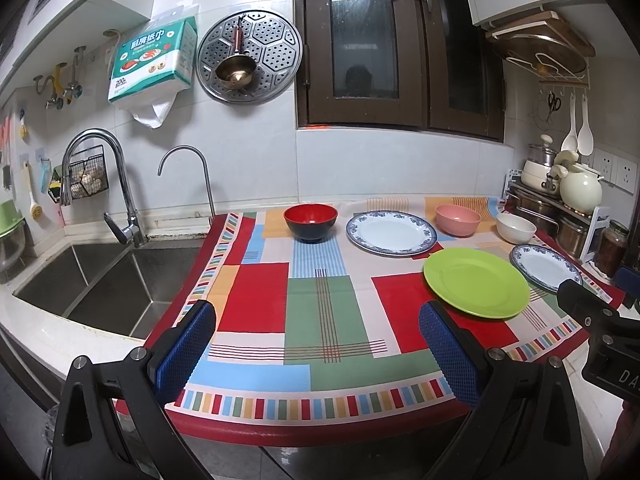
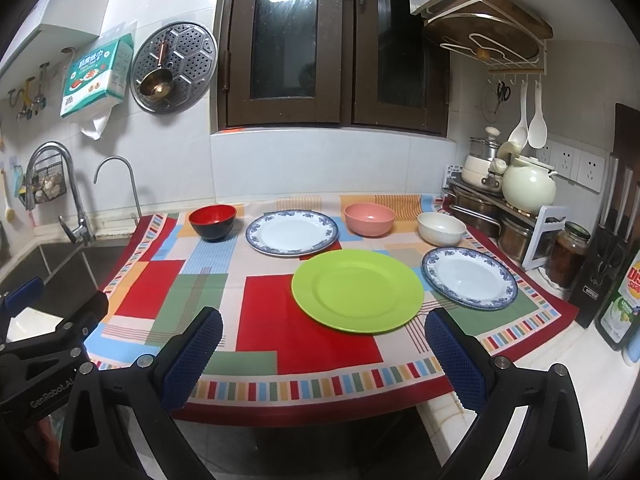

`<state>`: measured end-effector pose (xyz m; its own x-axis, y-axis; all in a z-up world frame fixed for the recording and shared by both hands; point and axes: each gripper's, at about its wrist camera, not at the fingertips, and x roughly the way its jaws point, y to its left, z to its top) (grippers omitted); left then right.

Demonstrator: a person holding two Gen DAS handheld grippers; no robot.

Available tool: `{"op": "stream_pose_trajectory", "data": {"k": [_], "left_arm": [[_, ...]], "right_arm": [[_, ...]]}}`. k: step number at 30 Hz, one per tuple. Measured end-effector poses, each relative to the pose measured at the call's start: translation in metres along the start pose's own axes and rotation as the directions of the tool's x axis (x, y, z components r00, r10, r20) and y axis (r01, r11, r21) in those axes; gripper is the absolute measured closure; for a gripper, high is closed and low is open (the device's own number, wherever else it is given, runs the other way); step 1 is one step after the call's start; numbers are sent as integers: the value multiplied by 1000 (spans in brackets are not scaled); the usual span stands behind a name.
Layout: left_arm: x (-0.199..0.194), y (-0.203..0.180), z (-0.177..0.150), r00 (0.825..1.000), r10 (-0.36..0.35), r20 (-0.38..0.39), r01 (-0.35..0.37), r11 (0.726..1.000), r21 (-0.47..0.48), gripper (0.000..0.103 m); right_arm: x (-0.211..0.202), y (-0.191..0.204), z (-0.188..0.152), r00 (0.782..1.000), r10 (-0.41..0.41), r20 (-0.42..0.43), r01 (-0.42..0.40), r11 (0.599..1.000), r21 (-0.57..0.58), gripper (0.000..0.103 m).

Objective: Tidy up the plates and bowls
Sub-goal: 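Move both grippers forward to the rim of the lime-green plate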

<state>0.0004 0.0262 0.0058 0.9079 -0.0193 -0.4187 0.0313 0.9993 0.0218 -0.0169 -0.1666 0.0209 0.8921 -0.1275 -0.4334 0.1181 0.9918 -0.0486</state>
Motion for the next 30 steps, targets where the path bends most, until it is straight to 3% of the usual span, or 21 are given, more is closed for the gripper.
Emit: {"op": "stream_pose_trajectory", "data": {"k": [5,17,24,30], "left_arm": [[3,5,0,1000,-8,-13,9,1000,19,0],[34,-14,7,985,-138,-103,151,979,134,0],[71,-44,21,976,-164,-145,187,970,159,0],[118,-76,35,968,-162,-193,196,965,175,1]], "right_arm": [[0,0,0,1000,0,-3,0,1000,5,1],[16,-7,-11,996,-56,-74,64,992,110,1],[40,-29,-2,988,-108,-113,124,982,139,1],[85,-57,14,980,-124,-155,148,977,152,1]]}}
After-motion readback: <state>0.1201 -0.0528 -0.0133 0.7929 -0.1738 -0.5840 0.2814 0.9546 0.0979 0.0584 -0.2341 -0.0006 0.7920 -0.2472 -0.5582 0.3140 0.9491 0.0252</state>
